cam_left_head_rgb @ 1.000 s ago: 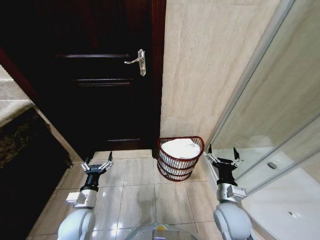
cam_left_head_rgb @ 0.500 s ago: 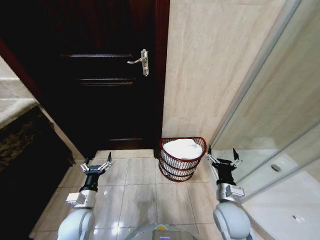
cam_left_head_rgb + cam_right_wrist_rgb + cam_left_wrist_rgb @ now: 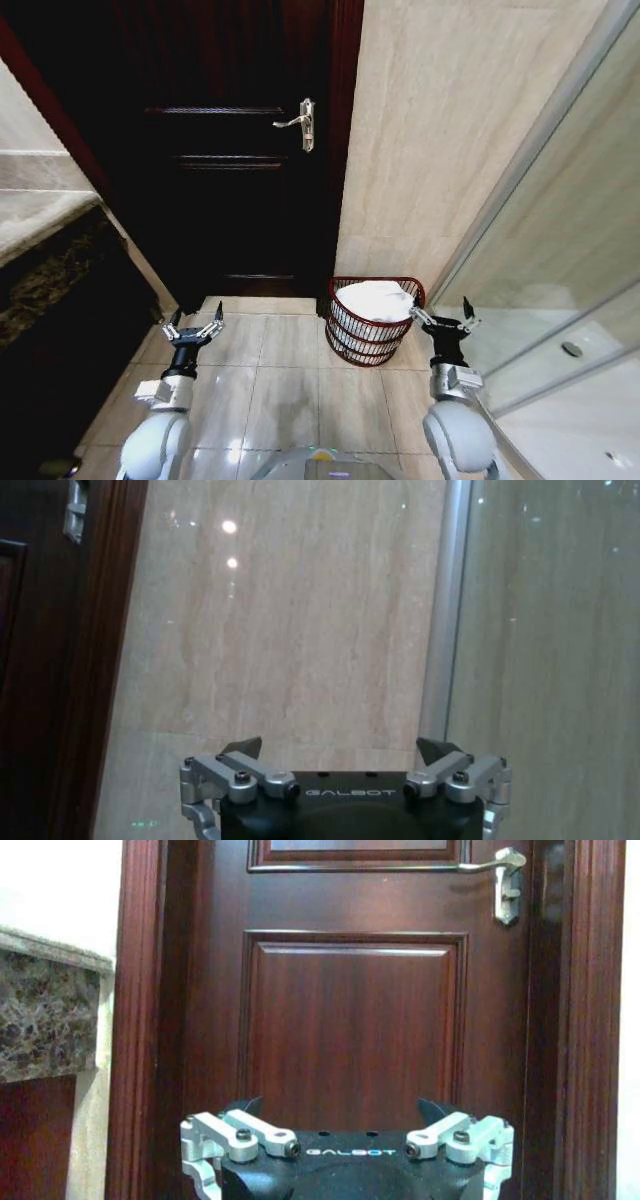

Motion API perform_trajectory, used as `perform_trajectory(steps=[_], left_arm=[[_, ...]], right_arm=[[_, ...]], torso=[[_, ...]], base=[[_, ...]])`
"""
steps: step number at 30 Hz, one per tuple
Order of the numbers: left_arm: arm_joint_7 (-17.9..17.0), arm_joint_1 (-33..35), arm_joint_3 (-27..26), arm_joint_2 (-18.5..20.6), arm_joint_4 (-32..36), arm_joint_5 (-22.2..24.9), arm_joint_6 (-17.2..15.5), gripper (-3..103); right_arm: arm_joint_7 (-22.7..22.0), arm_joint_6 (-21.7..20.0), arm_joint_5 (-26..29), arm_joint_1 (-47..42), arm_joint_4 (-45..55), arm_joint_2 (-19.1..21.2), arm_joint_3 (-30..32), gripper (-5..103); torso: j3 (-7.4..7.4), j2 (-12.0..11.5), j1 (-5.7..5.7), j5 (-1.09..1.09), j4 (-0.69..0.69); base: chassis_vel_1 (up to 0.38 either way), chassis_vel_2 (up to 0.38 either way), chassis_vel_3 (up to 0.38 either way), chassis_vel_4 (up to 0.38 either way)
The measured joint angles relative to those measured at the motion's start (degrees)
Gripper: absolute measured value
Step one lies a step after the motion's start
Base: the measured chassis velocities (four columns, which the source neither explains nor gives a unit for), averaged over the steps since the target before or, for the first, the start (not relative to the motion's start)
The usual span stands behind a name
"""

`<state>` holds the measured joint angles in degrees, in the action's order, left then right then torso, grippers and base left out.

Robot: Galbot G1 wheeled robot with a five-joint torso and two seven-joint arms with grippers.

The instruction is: Discard the used towel into the hamper.

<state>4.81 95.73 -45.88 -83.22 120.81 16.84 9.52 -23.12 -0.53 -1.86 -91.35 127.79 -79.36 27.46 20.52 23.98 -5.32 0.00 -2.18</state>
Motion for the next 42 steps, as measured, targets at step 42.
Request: perform_trajectory(steps=[42], left_arm=[[3.1,-0.1,0.8,0.3,-0.2,-1.9,0.6,100]], right_arm=[[-3.5,-1.9,-1.3,0.2,1.4,-3.4,2.9,100]], torso=[[3.69,6.1,-2.39,0.00,0.00]], base=[[0.000,0.000,0.000,0.000]])
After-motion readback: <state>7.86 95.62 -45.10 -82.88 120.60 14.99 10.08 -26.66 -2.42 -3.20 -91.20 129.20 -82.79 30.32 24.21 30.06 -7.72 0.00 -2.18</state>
